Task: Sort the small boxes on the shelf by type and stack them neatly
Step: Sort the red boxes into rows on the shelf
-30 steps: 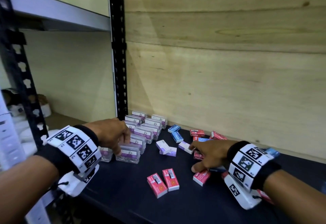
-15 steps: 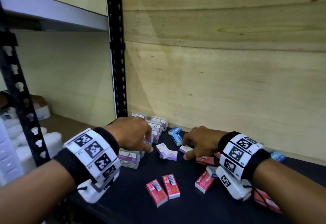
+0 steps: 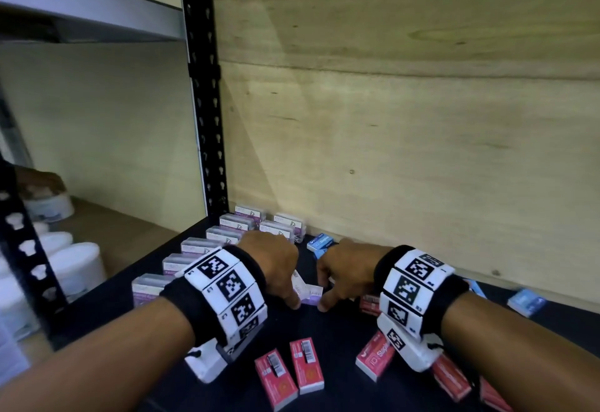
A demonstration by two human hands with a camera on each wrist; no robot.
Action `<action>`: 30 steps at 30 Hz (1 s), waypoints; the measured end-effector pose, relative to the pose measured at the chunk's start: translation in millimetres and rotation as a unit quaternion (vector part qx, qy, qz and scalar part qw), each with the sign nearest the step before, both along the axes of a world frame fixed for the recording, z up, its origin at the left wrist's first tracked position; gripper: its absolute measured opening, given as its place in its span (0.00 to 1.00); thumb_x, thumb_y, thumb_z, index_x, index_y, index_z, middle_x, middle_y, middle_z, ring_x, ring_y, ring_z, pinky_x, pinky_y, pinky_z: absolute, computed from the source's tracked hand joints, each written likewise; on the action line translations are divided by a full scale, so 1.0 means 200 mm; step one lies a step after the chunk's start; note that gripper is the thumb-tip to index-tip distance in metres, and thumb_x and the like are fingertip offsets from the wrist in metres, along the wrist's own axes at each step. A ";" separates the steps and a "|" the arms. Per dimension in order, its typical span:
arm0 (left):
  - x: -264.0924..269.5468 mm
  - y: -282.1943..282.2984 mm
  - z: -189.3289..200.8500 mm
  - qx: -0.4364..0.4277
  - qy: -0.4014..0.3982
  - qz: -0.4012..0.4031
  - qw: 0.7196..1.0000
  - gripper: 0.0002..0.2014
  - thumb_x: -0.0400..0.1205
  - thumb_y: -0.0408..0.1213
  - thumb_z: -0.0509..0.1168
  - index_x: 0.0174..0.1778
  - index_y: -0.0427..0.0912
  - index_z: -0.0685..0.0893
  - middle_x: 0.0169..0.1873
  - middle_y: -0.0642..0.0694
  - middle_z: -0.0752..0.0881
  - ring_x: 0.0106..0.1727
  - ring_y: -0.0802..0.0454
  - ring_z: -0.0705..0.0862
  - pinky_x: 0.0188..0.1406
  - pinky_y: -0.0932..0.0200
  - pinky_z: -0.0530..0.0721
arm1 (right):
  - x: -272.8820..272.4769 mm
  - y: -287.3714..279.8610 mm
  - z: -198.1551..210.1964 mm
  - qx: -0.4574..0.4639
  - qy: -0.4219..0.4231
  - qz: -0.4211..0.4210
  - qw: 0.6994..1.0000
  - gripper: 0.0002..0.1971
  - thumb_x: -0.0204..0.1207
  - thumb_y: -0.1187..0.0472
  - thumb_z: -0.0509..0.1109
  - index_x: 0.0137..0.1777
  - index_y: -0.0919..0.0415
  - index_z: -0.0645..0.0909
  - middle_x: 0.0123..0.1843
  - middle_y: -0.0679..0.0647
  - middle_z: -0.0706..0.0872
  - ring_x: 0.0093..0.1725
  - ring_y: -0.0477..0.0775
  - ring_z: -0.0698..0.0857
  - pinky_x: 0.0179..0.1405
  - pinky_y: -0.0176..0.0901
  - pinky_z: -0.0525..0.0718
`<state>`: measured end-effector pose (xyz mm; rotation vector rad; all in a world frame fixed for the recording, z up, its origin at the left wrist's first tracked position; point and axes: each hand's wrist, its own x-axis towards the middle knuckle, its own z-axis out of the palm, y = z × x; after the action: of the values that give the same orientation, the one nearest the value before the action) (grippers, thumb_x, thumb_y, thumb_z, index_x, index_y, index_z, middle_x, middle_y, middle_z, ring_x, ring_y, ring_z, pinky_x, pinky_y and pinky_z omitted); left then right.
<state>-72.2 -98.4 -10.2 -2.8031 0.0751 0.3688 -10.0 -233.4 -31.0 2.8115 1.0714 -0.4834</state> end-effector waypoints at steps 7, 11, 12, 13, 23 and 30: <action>-0.01 -0.01 0.07 0.011 -0.001 -0.006 1.000 0.25 0.71 0.65 0.72 0.30 0.48 0.72 0.31 0.53 0.75 0.33 0.52 0.75 0.29 0.57 0.68 | 0.01 -0.07 0.05 0.006 -0.016 0.013 1.000 0.16 0.71 0.43 0.77 0.52 0.51 0.84 0.41 0.44 0.82 0.44 0.49 0.81 0.37 0.40 0.78; -0.01 -0.10 0.15 0.004 -0.021 -0.034 0.999 0.26 0.69 0.66 0.73 0.30 0.47 0.74 0.30 0.52 0.77 0.29 0.54 0.74 0.30 0.58 0.71 | 0.00 -0.26 0.14 0.011 -0.032 -0.018 0.999 0.14 0.69 0.42 0.78 0.47 0.48 0.82 0.48 0.46 0.85 0.50 0.52 0.84 0.46 0.43 0.83; 0.00 -0.13 0.17 0.003 -0.028 -0.047 0.998 0.27 0.69 0.67 0.73 0.30 0.46 0.74 0.30 0.52 0.77 0.29 0.53 0.75 0.31 0.58 0.72 | 0.00 -0.33 0.17 0.010 -0.034 -0.032 0.999 0.14 0.69 0.42 0.78 0.47 0.47 0.81 0.48 0.47 0.85 0.50 0.52 0.83 0.47 0.44 0.82; 0.01 -0.19 0.18 0.000 -0.035 -0.064 0.997 0.27 0.68 0.68 0.72 0.31 0.45 0.76 0.30 0.52 0.78 0.29 0.53 0.75 0.31 0.58 0.72 | -0.01 -0.42 0.20 0.005 -0.039 -0.049 0.998 0.14 0.69 0.42 0.78 0.47 0.47 0.81 0.47 0.47 0.84 0.50 0.52 0.83 0.47 0.45 0.82; 0.12 -1.00 0.12 -0.054 -0.046 -0.241 0.968 0.28 0.70 0.70 0.69 0.39 0.45 0.80 0.32 0.51 0.79 0.35 0.48 0.79 0.27 0.59 0.68 | -0.12 -1.41 0.26 -0.024 -0.049 -0.263 0.963 0.17 0.71 0.42 0.77 0.53 0.50 0.82 0.42 0.41 0.80 0.48 0.50 0.81 0.41 0.40 0.77; 0.24 -1.52 0.04 -0.095 -0.041 -0.315 0.943 0.26 0.73 0.67 0.69 0.30 0.46 0.74 0.31 0.52 0.77 0.29 0.53 0.74 0.26 0.59 0.66 | -0.14 -1.92 0.19 -0.037 -0.054 -0.385 0.920 0.17 0.68 0.44 0.79 0.52 0.50 0.85 0.49 0.45 0.87 0.51 0.49 0.85 0.54 0.41 0.83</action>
<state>-23.4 -403.0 -3.1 -2.7709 1.0050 0.0869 -37.7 -617.5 7.2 3.0442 -0.1239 -0.3918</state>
